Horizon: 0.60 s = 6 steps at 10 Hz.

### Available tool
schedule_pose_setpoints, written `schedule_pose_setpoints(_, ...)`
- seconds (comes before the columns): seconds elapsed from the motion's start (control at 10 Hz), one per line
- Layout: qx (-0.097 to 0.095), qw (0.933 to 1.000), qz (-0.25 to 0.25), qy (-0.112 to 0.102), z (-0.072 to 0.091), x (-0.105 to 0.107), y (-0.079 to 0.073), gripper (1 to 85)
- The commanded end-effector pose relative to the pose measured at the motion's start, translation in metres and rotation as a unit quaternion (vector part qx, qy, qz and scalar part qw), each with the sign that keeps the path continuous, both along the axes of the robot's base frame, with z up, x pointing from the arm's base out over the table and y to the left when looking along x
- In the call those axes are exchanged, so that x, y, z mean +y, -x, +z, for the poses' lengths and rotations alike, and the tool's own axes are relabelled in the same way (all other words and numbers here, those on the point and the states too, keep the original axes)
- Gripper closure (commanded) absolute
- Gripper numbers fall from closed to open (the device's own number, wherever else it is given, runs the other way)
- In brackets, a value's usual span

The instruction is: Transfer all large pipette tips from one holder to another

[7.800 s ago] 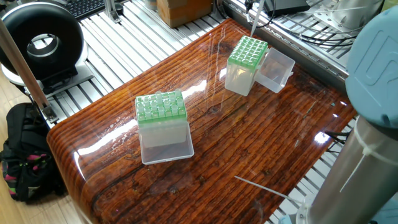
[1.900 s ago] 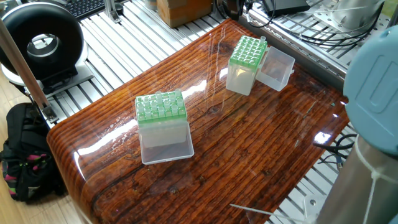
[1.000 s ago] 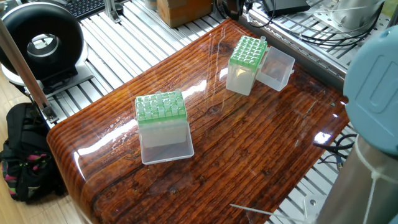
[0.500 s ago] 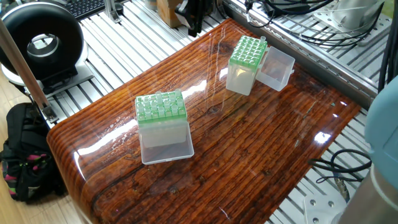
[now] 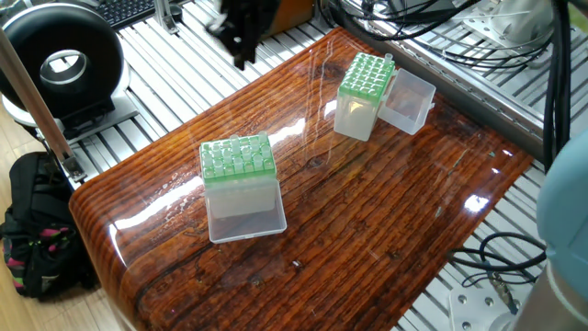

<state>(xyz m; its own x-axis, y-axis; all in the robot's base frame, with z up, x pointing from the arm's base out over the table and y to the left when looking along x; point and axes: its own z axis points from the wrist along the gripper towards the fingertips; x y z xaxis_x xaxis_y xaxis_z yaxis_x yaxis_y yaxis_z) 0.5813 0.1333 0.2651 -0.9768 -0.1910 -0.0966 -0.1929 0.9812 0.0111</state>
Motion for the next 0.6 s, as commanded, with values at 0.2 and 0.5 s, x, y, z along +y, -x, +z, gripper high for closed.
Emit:
schedule_pose_setpoints(0.2, 0.006, 0.9992, 0.029, 0.026, 0.001, -0.007, 0.005, 60.0)
schedule_pose_setpoints(0.5, 0.003, 0.9978, 0.045, 0.048, 0.002, -0.019, 0.0, 60.3)
